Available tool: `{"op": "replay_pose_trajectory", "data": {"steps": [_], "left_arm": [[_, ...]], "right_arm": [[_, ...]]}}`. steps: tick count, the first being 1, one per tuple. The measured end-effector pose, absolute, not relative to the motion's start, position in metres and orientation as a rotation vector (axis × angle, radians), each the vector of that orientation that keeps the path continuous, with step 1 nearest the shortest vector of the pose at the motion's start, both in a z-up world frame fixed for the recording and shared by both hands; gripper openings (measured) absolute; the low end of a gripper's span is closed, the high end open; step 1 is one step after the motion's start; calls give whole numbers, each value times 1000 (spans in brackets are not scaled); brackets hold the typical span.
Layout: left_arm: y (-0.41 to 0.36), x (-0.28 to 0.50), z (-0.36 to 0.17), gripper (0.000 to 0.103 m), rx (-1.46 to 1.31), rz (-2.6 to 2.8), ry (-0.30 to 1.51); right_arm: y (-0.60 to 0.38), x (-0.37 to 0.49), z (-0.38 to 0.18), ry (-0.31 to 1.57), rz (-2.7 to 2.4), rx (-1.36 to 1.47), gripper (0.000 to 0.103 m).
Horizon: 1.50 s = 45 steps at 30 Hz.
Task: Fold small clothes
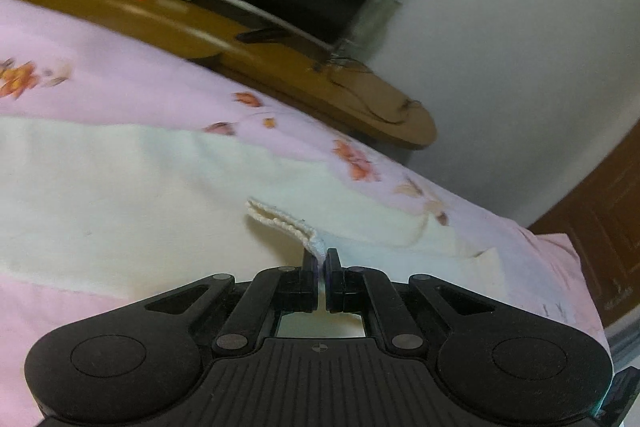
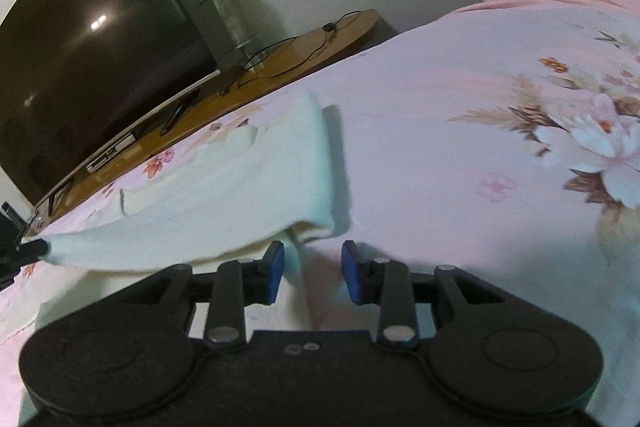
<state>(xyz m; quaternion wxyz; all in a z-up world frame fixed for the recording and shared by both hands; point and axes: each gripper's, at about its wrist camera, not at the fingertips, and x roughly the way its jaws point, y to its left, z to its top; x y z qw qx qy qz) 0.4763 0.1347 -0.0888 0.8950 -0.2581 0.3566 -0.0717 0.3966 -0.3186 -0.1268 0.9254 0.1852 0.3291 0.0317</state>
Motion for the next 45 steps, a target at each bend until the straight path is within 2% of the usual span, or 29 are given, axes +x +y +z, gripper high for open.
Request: {"op": "replay_pose_trajectory", "data": {"steps": [10,11,13,15,18,23,24,25,32,34,35,41,44,45], "left_arm": [[159,477,-114,3,-534,-70,766],[158,478,-116,3,-527,-68,775],[158,477,-118,3,-522,-69,774],[156,472,-115,3,-510,-70,751],[146,475,-130,3,-413,-40,806],[149,473,-132,3,-433,-41,786],[151,473,-132,3,-436,-45,785],[151,473,-133,3,-437,-46,783],[147,466,-134,3,-444,-26,758],[147,466,-134,3,-449,-26,756],[148,465,-134,3,-453,-27,755],[157,464,-137,4,-509,-48,753],[160,465,-128,4,-514,-51,751],[160,465,-123,14,-484,-34,734]], "right_arm": [[-298,412,-126,685,84,235,30],[-297,412,-126,683,84,217,28],[-294,412,-126,680,111,182,6],[-290,408,-123,663,107,135,5],[-292,403,-121,649,79,124,5],[-293,406,-127,680,74,112,8],[-293,402,-123,661,64,105,15],[-294,396,-118,630,59,102,17],[-285,398,-102,549,109,121,12],[-283,410,-112,603,92,106,9],[-282,419,-125,687,75,90,8],[-289,419,-129,673,90,95,9],[-293,417,-127,658,71,120,25],[-296,414,-123,629,78,136,25]]}}
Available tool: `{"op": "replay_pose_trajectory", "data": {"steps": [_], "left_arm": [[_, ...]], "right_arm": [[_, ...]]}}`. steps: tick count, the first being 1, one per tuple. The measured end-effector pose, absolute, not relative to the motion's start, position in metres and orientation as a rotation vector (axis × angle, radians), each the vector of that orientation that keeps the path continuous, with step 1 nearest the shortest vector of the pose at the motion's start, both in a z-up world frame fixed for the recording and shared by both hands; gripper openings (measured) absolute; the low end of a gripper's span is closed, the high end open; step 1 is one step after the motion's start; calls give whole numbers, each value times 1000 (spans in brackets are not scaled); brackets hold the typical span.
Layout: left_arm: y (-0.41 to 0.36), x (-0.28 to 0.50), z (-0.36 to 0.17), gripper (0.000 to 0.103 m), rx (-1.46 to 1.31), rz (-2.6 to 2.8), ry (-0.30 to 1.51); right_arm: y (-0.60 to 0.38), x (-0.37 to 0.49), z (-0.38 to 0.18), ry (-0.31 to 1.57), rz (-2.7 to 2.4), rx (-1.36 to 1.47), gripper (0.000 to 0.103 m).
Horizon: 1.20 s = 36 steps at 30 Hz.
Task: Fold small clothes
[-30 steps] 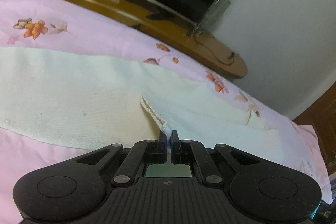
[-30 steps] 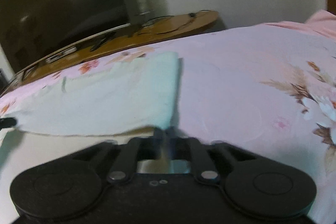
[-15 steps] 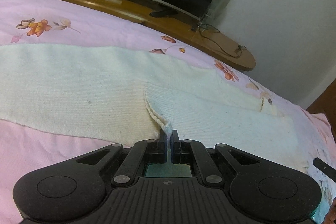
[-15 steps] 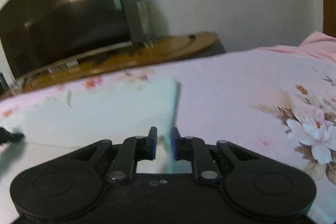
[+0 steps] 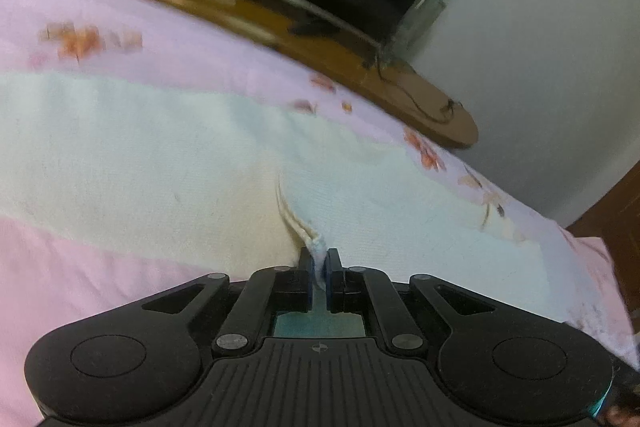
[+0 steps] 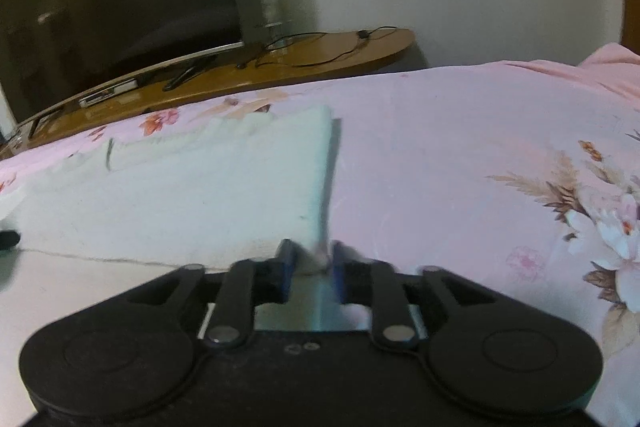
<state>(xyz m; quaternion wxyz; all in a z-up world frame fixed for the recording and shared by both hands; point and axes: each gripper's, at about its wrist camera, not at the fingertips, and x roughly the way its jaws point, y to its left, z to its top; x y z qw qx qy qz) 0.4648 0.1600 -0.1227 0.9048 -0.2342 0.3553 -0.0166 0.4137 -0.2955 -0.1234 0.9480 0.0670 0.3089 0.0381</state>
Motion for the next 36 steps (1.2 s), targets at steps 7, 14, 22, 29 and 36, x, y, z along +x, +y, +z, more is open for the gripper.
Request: {"op": "replay_pose_trajectory", "data": {"steps": [7,14,22,29,36], "left_arm": [[161,483,-101,52,-393,19,623],[134,522,-120,0,-242,-16,746],[138,518,-125,0,-241,-31,726],[144,513,-124,3,-262,-14,734],[135,493,-120,3,-107,19,728]], "right_arm": [[-313,445,-109,546,69,238,15],[-289,501,-104,519,98,136,4],[-279,533,-126,656,44,23,0],[-284,531,-120,679,34,-10,0],[-258,482,-115,683,129,-118,6]]}}
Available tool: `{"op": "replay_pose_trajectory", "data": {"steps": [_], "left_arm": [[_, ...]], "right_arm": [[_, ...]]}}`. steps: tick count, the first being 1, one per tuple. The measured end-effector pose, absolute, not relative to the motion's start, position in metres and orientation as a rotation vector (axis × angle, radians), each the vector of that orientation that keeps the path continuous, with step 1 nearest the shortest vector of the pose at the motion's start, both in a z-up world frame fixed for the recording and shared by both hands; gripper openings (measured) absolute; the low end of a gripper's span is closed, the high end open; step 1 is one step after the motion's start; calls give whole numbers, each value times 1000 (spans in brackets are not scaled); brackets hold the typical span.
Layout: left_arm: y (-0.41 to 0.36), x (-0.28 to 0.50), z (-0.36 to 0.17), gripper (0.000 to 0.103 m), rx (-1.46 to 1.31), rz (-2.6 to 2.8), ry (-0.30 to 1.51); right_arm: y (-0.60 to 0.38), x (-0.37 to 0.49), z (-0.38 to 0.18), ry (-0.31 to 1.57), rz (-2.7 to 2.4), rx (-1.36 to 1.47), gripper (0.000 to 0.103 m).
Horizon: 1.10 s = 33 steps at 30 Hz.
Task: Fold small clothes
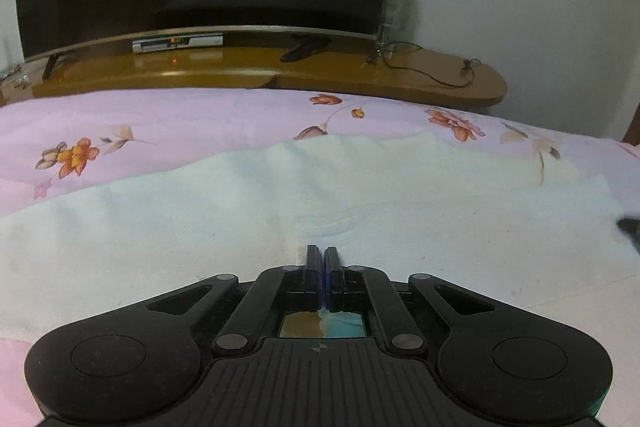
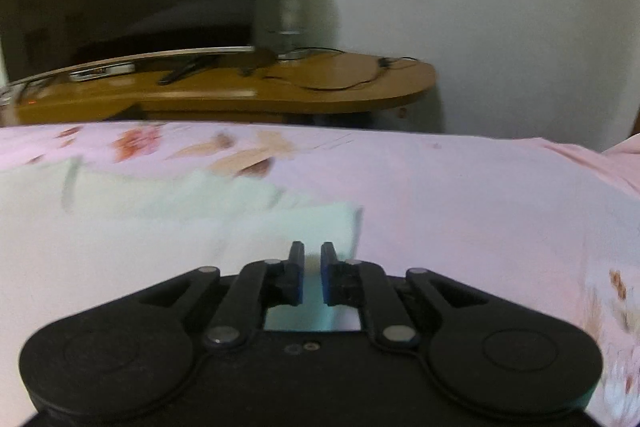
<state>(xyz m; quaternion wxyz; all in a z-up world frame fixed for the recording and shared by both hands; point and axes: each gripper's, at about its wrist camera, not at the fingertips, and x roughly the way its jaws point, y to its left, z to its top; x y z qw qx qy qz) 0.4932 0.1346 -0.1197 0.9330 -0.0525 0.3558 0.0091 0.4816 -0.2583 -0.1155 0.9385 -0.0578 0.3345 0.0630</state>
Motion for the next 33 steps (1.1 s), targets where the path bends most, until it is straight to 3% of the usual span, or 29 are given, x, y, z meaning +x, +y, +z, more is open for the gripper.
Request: {"op": "replay_pose_trajectory", "data": {"steps": [4,5,6,8,12,13,15,17,22,32,33], "left_arm": [[159,473,-104,4,-233,52,723],[169,462,-102,12,-269,65,701],[184,445,-102,42,-319,91,682],[213,414,-105,81,-384,155,644],[280,359,-117,80,-516,286,602],[300,346,-122,75,-576,318,584],[333,332,-133,48,-709,354,557],[370,317,-150,39,-924,372,492],[412,301,-172,38,-1187,443,319],[447,316,-169,37,-1130,512,300],[447,318,-168,21,-1111,517,311]], "right_arm": [[-259,465,-115,691,72,-133,12],[-262,458,-105,665,55,-93,27],[-266,447,-96,625,63,-54,39],[-278,429,-84,594,76,0,40],[-309,406,-89,626,14,69,41],[-314,400,-90,628,17,88,42],[-321,385,-93,627,24,100,42],[-321,376,-96,631,37,103,42],[-308,361,-95,652,64,128,41],[-332,382,-93,654,-34,251,42],[-334,383,-94,656,-37,247,42]]}}
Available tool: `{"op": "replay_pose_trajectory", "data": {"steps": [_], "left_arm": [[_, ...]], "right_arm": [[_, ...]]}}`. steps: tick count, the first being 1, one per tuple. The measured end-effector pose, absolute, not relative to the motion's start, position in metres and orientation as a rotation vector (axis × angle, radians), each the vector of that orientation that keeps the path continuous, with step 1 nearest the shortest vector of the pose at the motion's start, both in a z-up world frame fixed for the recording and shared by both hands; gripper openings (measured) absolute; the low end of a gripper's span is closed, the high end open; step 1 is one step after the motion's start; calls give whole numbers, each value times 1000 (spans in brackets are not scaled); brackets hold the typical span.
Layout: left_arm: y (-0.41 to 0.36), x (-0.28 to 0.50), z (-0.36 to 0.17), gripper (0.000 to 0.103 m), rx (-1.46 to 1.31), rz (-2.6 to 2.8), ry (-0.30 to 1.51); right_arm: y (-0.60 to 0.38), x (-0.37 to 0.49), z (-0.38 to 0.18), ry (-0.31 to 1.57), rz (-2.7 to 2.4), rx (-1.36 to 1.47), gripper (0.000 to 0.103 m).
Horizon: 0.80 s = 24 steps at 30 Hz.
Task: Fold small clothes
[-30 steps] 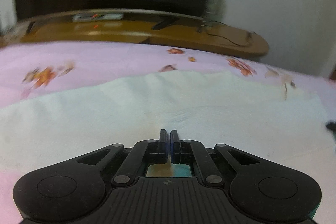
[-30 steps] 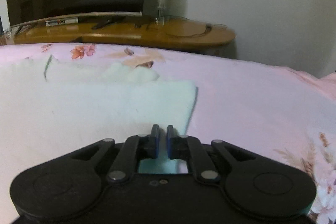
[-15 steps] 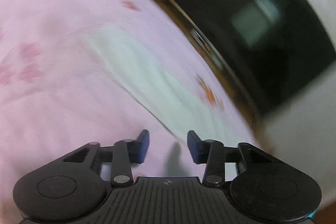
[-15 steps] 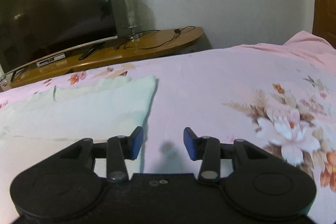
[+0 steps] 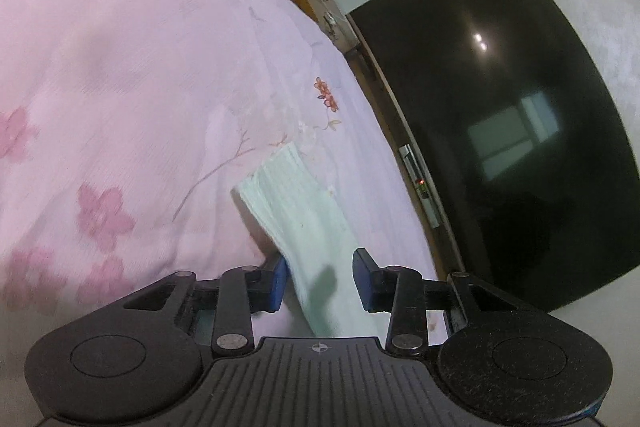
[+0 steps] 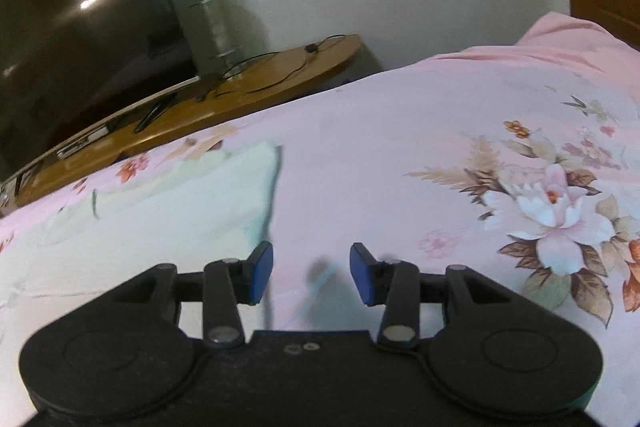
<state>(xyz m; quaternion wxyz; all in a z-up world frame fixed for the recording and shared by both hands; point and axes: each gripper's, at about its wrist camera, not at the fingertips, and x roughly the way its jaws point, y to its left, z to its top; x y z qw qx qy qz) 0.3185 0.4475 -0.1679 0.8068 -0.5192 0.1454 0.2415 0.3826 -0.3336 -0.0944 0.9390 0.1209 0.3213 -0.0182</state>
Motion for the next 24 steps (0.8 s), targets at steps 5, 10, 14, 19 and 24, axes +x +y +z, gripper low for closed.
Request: {"op": "replay_pose_trajectory", "data": {"steps": [5,10,14,19,24], "left_arm": [[442,323,-155,2,-995,536,361],[393,358,-111,2,-844,386,339],[338,394,-84,2,-728,281,346],[269,429,-76,2,-610,158,412],[198,449,-79,2,-495,33,493]], "right_arm": [[-342,380,-102,667,-58,258,42],[-350,370,-104,660,-67,276,42],[-355,364,-103,660,-76,291,42],[-364,357,-97,645,-86,299,42],[-374,351,-97,653,-95,301,42]]}}
